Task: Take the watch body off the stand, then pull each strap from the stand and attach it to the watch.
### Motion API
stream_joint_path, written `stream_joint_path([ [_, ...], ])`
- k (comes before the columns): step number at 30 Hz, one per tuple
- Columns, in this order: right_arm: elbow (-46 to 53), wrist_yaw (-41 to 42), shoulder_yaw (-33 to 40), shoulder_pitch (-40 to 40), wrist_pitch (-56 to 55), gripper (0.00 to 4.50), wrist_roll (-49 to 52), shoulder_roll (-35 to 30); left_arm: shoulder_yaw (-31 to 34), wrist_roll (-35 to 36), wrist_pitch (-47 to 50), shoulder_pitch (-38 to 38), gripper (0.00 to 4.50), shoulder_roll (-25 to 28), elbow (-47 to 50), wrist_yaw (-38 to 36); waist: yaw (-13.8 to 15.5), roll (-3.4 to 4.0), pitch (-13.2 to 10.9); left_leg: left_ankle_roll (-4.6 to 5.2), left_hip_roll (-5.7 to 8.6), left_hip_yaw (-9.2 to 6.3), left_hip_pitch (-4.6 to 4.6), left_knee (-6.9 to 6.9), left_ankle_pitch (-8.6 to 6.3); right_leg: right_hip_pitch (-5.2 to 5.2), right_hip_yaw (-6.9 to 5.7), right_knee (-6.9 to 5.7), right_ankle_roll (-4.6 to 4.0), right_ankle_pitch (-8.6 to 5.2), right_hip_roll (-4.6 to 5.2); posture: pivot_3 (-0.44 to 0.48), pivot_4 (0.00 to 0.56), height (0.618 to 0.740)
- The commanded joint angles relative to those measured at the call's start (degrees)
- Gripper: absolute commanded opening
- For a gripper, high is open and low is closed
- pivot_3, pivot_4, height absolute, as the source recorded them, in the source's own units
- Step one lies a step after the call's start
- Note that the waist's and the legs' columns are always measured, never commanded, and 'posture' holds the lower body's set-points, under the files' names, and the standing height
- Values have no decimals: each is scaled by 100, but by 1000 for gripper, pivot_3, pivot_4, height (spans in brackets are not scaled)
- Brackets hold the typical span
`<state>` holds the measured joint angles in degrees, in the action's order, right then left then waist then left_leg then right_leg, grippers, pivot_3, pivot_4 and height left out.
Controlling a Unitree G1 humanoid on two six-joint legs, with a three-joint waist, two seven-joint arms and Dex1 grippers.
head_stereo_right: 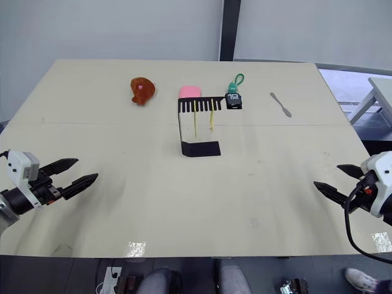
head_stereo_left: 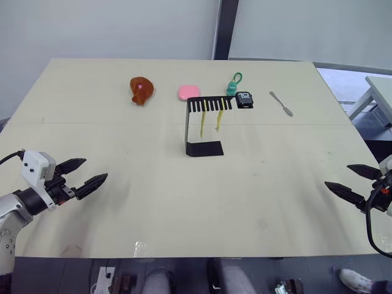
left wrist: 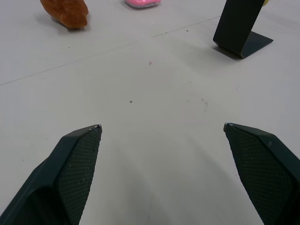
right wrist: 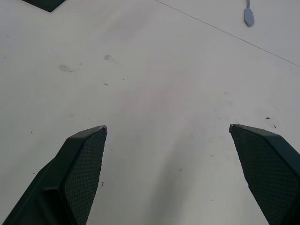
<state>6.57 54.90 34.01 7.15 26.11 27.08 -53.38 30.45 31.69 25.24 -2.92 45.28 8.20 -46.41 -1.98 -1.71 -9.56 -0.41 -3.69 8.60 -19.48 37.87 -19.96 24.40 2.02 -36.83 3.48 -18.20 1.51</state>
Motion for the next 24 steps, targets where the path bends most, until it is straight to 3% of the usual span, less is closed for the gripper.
stream_joint_path([
  [1, 72, -34, 4, -114, -104, 4428, 22, -2, 75, -18, -69, 59, 4500, 47, 214, 84, 0, 0, 0, 0, 0, 0, 0, 0, 0, 0, 0, 0, 0, 0, 0, 0, 150, 740],
  [16, 794, -657, -170, -349, 52, 4428, -124, 205, -360, 93, 146, 376, 4500, -46, 542, 254, 4, 2, -1, -7, 0, 2, 1, 0, 4, 0, 0, -3, 1, 1, -1, 0, 150, 740],
  [24, 2718, -1986, -316, -851, 1541, 4428, 594, 641, -660, 894, 773, 1231, 4500, 92, 1181, 78, 4, 3, -2, -18, 0, 0, 1, 4, 11, 1, 1, -14, 3, 1, -2, 0, 150, 740],
])
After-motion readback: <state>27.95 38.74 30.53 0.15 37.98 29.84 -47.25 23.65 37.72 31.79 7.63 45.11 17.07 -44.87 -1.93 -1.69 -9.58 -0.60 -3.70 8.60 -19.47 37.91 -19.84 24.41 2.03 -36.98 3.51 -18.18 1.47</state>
